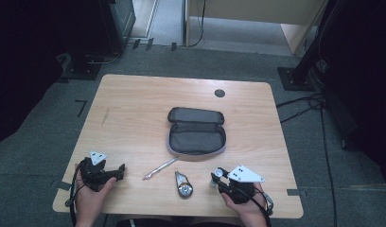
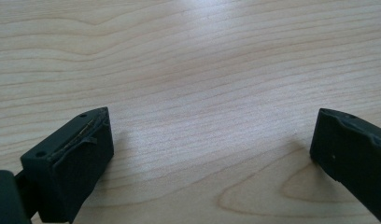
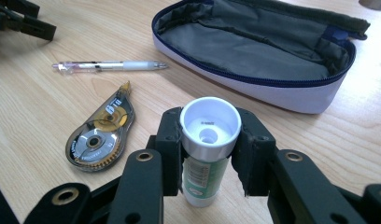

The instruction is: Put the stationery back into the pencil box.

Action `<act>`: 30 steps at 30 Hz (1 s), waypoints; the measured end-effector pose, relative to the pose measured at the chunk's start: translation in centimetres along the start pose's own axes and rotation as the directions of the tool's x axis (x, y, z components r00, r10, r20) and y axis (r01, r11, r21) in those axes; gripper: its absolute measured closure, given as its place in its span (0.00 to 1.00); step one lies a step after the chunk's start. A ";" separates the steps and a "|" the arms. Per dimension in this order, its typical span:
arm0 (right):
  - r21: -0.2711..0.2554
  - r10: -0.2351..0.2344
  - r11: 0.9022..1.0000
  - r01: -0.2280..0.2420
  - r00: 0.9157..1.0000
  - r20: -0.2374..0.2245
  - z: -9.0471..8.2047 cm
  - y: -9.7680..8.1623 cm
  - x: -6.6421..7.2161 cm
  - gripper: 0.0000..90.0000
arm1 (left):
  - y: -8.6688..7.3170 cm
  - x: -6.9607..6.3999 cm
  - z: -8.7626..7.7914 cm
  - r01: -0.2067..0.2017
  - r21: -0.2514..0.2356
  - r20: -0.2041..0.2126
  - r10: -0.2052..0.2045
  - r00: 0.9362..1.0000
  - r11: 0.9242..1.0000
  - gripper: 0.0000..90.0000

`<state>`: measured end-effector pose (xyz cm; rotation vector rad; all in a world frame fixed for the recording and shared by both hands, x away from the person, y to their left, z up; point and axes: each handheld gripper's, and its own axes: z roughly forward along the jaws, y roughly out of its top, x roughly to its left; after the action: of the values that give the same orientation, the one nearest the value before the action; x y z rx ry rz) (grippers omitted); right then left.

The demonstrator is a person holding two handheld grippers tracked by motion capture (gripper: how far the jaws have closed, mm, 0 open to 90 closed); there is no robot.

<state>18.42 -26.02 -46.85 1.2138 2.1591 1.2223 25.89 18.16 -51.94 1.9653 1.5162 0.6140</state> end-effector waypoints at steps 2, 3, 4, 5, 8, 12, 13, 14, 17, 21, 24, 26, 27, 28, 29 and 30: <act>0.000 0.012 1.000 -0.012 1.000 0.000 0.0 0.1 -0.1 0.74 | 0.0 0.0 0.0 0.000 0.000 0.000 0.000 1.000 1.000 0.00; -0.003 0.014 1.000 -0.014 1.000 -0.002 -0.1 0.1 -0.2 0.74 | 0.0 0.0 0.0 0.000 0.000 0.000 0.000 1.000 1.000 0.00; -0.006 0.016 1.000 -0.016 1.000 -0.007 -0.1 0.2 -0.2 0.74 | 0.0 0.0 0.0 0.000 0.000 0.000 0.000 1.000 1.000 0.00; -0.007 0.018 1.000 -0.018 1.000 -0.004 -0.2 0.3 -0.3 0.74 | 0.0 0.0 0.0 0.000 0.000 0.000 0.000 1.000 1.000 0.00; -0.016 0.027 0.999 -0.027 1.000 -0.003 -0.3 0.7 -0.4 0.74 | 0.0 0.0 0.0 0.000 0.000 0.000 0.000 1.000 1.000 0.00; -0.026 0.033 0.999 -0.033 0.999 -0.002 -0.3 1.2 -0.7 0.74 | 0.0 0.0 0.0 0.000 0.000 0.000 0.000 1.000 1.000 0.00; -0.028 0.044 0.999 -0.044 0.999 -0.003 -0.4 1.3 -0.7 0.74 | 0.0 0.0 0.0 0.001 -0.001 0.000 -0.001 1.000 1.000 0.00; -0.032 0.042 0.999 -0.042 0.999 -0.003 -0.4 1.5 -0.8 0.74 | 0.0 0.0 0.0 0.002 -0.001 0.000 -0.002 1.000 1.000 0.00; -0.039 0.044 0.998 -0.044 0.999 0.001 -0.4 1.8 -0.9 0.74 | 0.0 0.0 0.0 0.001 0.000 0.000 -0.001 1.000 1.000 0.00; -0.043 0.049 0.998 -0.049 0.999 0.003 -0.4 2.3 -1.1 0.74 | 0.0 0.0 0.0 0.001 0.000 0.000 -0.001 1.000 1.000 0.00; -0.049 0.057 0.997 -0.056 0.998 0.004 -0.3 2.7 -1.2 0.74 | 0.0 0.0 0.0 0.002 -0.001 0.000 -0.002 1.000 1.000 0.00; -0.052 0.059 0.997 -0.058 0.998 0.006 -0.3 3.0 -1.4 0.74 | 0.0 0.0 0.0 0.001 0.000 0.000 -0.001 1.000 1.000 0.00; -0.055 0.061 0.997 -0.060 0.998 0.008 -0.3 3.1 -1.4 0.74 | 0.0 0.0 0.0 0.001 0.000 0.000 -0.001 1.000 1.000 0.00; -0.053 0.060 0.997 -0.059 0.998 0.009 -0.2 3.2 -1.5 0.74 | 0.0 0.0 0.0 0.001 0.000 0.000 -0.001 1.000 1.000 0.00; -0.055 0.059 0.997 -0.059 0.998 0.013 -0.2 3.4 -1.6 0.74 | 0.0 0.0 0.0 0.001 0.000 0.001 -0.001 1.000 1.000 0.00; -0.057 0.060 0.997 -0.059 0.998 0.014 -0.2 3.4 -1.6 0.74 | 0.0 0.0 0.0 0.001 0.000 0.000 -0.001 1.000 1.000 0.00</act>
<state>20.90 -26.56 -44.03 1.2685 2.0763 1.2847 25.89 18.16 -51.94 1.9647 1.5167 0.6132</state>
